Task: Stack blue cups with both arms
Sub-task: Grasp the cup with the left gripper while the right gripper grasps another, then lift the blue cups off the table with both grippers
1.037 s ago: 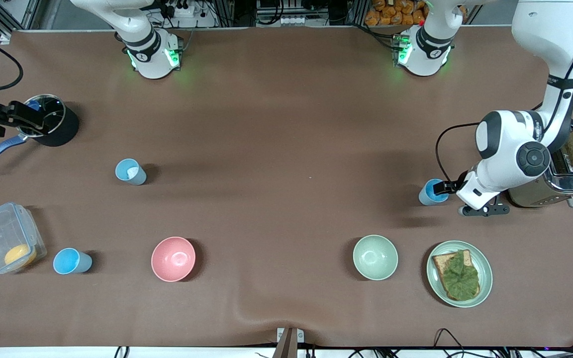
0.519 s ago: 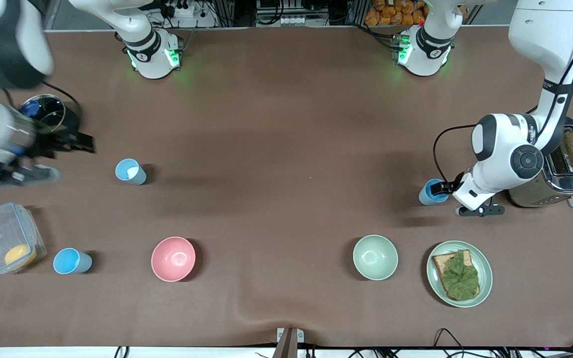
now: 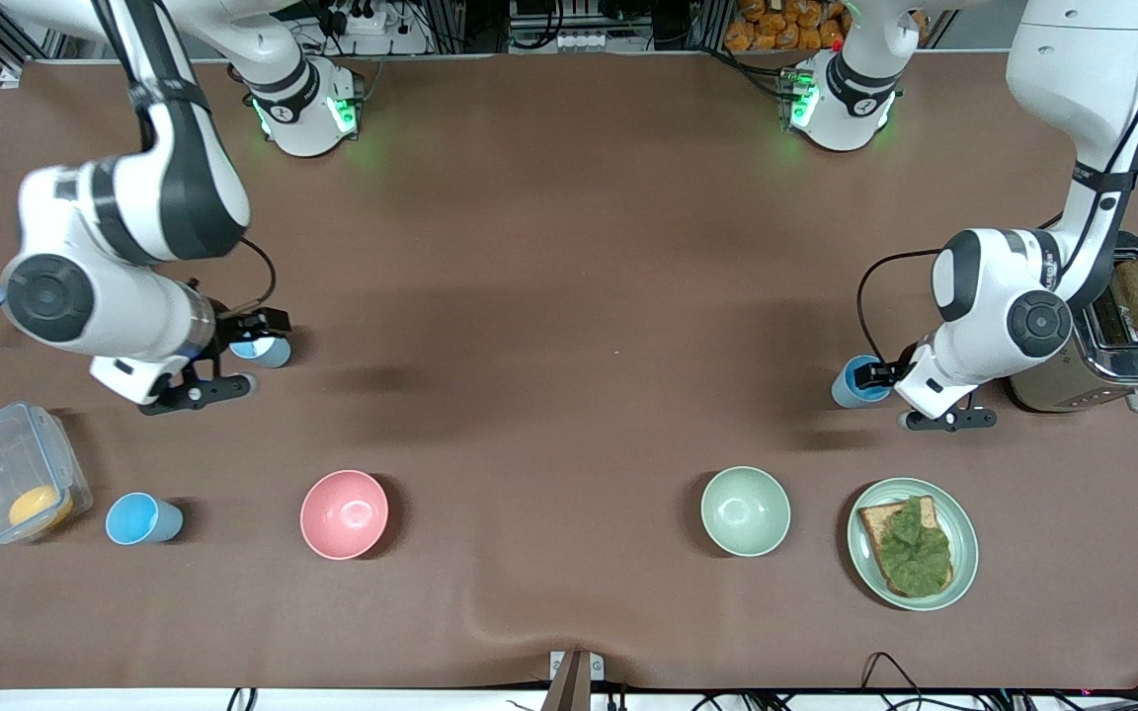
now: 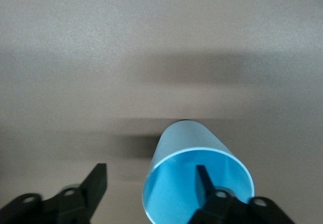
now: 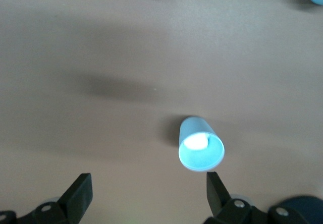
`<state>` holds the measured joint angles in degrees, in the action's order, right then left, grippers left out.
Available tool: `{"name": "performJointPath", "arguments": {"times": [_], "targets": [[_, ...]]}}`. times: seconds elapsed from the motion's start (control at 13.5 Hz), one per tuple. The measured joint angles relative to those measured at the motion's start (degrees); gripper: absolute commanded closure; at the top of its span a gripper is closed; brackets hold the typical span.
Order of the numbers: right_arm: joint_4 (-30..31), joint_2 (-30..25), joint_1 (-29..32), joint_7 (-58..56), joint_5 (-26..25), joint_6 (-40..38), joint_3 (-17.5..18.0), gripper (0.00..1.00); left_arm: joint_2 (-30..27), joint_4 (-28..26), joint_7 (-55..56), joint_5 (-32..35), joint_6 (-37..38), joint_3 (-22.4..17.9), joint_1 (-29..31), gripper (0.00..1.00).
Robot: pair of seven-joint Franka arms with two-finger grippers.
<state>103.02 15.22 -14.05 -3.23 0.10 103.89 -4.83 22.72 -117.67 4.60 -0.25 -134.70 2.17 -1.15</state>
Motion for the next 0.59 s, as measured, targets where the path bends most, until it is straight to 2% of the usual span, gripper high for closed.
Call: {"name": "performJointPath", "arguments": {"times": [0.07,0.37,0.44,0.59], "targets": [[3.8,-0.3,0.0,0.0,0.0,4.5,0.0,0.00,0.0,0.0,0.0,0.0,0.0,0.0,-0.1,0.50],[16.2,-2.2,0.0,0.0,0.0,15.8,-0.2,0.00,0.1,0.0,0.0,0.0,0.0,0.0,-0.4,0.93],[19.0,-3.1,0.0,0.0,0.0,18.4,-0.3,0.00,0.1,0.0,0.0,0.0,0.0,0.0,-0.6,0.99],[23.4,-4.4,0.1,0.0,0.0,21.9,-0.7,0.00,0.1,0.0,0.0,0.0,-0.1,0.0,-0.9,1.00]]}}
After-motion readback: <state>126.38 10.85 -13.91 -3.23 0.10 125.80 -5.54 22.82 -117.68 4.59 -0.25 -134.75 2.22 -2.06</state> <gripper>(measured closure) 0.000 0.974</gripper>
